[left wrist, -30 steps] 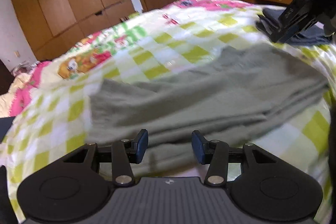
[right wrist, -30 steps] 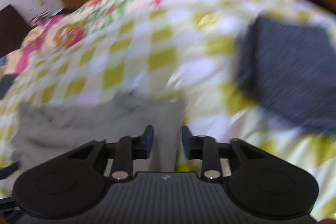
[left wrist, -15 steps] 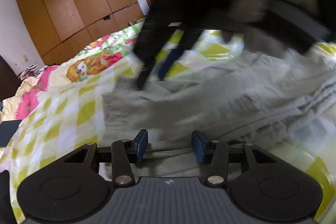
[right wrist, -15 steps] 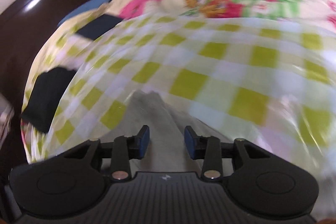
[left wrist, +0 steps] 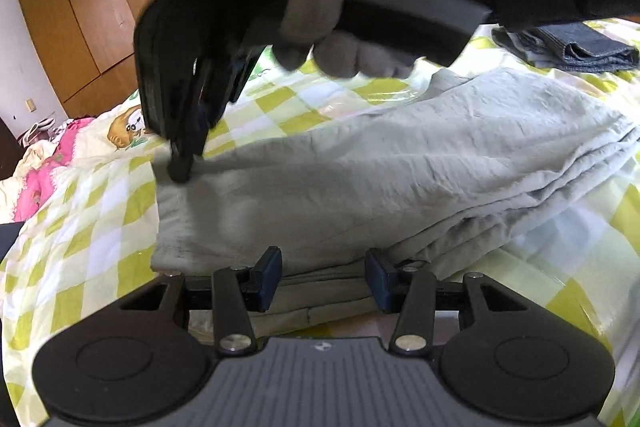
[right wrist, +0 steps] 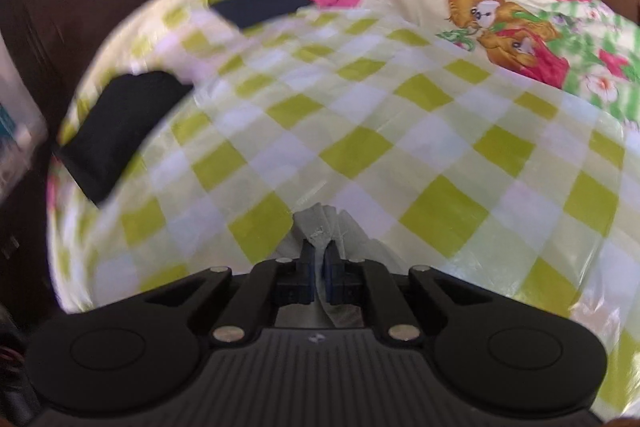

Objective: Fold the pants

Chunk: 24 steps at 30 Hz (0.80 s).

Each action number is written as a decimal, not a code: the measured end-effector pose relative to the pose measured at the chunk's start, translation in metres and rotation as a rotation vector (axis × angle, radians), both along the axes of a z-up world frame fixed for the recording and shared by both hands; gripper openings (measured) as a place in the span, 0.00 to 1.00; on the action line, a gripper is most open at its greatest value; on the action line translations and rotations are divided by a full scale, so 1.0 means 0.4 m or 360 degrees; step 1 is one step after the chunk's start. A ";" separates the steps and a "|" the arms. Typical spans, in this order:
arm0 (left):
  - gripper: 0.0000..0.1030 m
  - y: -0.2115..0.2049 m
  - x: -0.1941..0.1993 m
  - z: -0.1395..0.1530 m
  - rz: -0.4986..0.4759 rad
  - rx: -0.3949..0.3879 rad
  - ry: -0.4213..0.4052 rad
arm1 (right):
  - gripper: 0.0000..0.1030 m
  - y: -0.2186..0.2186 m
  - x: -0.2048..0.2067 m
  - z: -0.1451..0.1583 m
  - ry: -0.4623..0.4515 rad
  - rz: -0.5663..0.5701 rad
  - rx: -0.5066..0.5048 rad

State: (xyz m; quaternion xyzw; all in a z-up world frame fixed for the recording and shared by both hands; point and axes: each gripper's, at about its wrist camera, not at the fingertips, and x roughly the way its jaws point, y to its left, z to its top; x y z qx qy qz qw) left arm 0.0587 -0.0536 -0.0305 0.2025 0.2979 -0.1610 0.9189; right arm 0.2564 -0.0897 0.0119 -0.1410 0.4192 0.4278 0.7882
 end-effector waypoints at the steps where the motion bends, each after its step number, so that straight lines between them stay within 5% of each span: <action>1: 0.58 -0.001 0.000 0.000 0.0000 0.0002 0.0000 | 0.11 0.007 0.006 -0.013 -0.0018 -0.0019 -0.0046; 6: 0.58 0.022 -0.005 0.029 0.0031 -0.0006 -0.0022 | 0.29 -0.070 -0.003 0.045 -0.0111 -0.0172 0.0075; 11: 0.58 0.051 0.004 0.093 0.0077 -0.0055 -0.0139 | 0.45 -0.286 -0.125 0.131 -0.0225 -0.0517 0.0239; 16: 0.62 0.017 0.061 0.081 0.0039 -0.0018 -0.0186 | 0.46 -0.529 -0.261 0.044 -0.0071 -0.1002 0.0261; 22: 0.62 -0.003 0.069 0.001 0.0003 0.0115 0.0070 | 0.44 -0.682 -0.345 -0.103 0.0093 -0.1345 0.0087; 24: 0.62 -0.001 0.051 0.002 0.0017 0.0157 0.0061 | 0.44 -0.713 -0.366 -0.089 0.0080 -0.1397 0.0199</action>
